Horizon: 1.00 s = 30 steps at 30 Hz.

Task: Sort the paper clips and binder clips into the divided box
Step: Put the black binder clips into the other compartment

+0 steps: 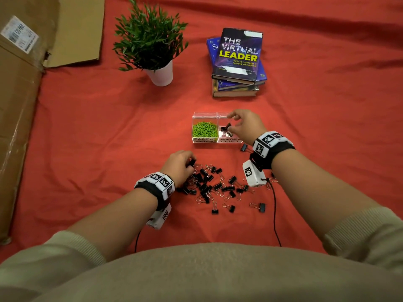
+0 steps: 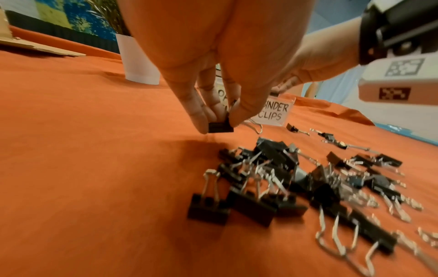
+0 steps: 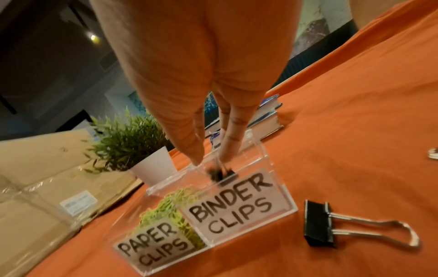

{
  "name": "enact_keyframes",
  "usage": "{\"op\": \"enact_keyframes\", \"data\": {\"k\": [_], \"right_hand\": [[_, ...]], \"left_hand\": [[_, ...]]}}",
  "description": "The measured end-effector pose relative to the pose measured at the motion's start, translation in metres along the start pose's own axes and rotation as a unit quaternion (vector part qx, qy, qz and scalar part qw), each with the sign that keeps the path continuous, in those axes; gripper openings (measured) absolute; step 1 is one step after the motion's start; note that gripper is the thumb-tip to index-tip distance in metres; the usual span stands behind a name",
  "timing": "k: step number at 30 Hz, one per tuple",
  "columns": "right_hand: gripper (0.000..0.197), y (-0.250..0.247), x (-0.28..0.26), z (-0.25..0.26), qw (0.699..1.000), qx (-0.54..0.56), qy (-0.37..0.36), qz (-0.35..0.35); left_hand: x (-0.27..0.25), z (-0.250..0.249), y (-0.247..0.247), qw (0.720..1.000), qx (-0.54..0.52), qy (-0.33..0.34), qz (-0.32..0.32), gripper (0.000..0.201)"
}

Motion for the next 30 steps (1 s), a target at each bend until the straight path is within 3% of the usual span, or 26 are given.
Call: {"op": "enact_keyframes", "data": {"k": [3,5,9,12,20,26,30], "right_hand": [[0.024,-0.018,-0.011,-0.025,0.997,0.032,0.022,-0.07],[0.026,-0.024,-0.019,-0.052,0.992,-0.012,0.071,-0.1],[0.055,0.001,-0.04,-0.085,0.971,-0.149,0.189,-0.001],[0.062,0.022,-0.05,-0.079,0.97,-0.189,0.156,-0.008],[0.034,0.041,-0.061,-0.069,0.987,-0.145,0.064,0.004],[0.028,0.036,-0.062,-0.077,0.994,-0.101,-0.006,0.043],[0.025,0.035,-0.063,-0.082,0.998,-0.041,0.006,0.042]], "left_hand": [[0.001,-0.01,-0.006,1.0,-0.025,0.001,-0.016,0.028],[0.004,-0.022,-0.01,0.999,-0.043,0.009,-0.021,0.027],[0.013,-0.055,-0.017,0.994,-0.102,0.025,-0.01,0.027],[0.03,-0.082,-0.022,0.993,-0.107,0.042,-0.014,0.027],[0.087,-0.118,-0.016,0.997,0.052,0.046,-0.017,0.034],[0.063,-0.117,0.007,0.983,0.12,0.119,-0.075,0.029],[0.049,-0.105,0.049,0.982,0.144,0.124,0.018,0.023]]}}
Point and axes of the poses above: each hand's wrist, its own x-axis towards the middle knuckle, its own y-axis out of the palm, z = x × y, the point moved 4 cm from there along x, towards the middle knuckle, and after that the axes turned 6 degrees about z, right-handed, at the moved point
